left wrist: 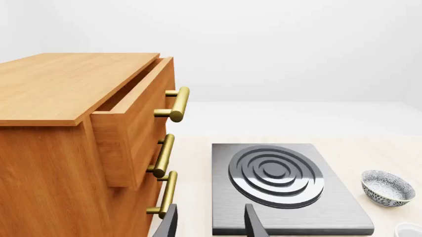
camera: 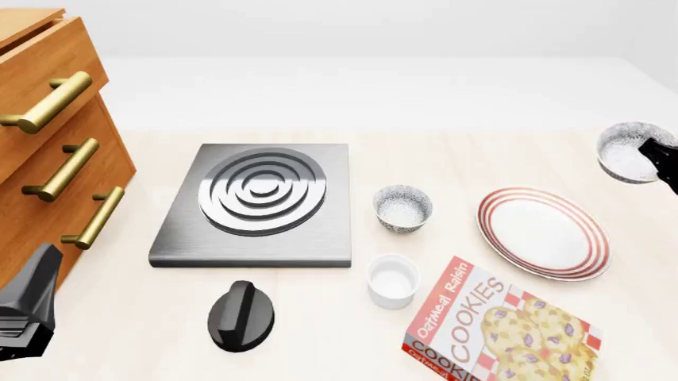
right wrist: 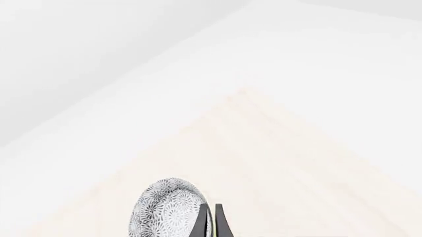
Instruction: Pick the akita bowl next to the plate and place it on the plate.
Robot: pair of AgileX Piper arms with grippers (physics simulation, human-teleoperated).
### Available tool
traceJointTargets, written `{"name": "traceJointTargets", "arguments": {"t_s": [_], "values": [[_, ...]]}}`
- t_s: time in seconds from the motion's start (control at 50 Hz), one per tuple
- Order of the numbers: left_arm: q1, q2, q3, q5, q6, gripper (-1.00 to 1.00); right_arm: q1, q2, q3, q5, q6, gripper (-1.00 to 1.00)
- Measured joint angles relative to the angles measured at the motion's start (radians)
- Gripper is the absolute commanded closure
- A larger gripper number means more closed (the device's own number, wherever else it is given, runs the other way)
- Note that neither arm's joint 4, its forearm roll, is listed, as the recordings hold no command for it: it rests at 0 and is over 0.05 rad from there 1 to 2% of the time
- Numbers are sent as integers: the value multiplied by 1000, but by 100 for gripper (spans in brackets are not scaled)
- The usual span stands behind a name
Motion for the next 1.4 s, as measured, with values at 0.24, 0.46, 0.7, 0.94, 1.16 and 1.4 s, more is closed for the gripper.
{"name": "traceJointTargets", "arguments": {"t_s": [0.24, 0.46, 0.7, 0.94, 1.16, 1.4], "values": [[0, 0, 0, 0, 0, -100, 17, -26, 16, 4, 1, 100], [0, 0, 0, 0, 0, -100, 30, -46, 29, 5, 1, 100], [0, 0, 0, 0, 0, -100, 42, -54, 38, 6, 3, 100], [0, 0, 0, 0, 0, -100, 54, -63, 48, 6, 5, 100], [0, 0, 0, 0, 0, -100, 64, -75, 58, 9, 5, 100], [0, 0, 0, 0, 0, -100, 79, -90, 72, 10, 5, 100]]}}
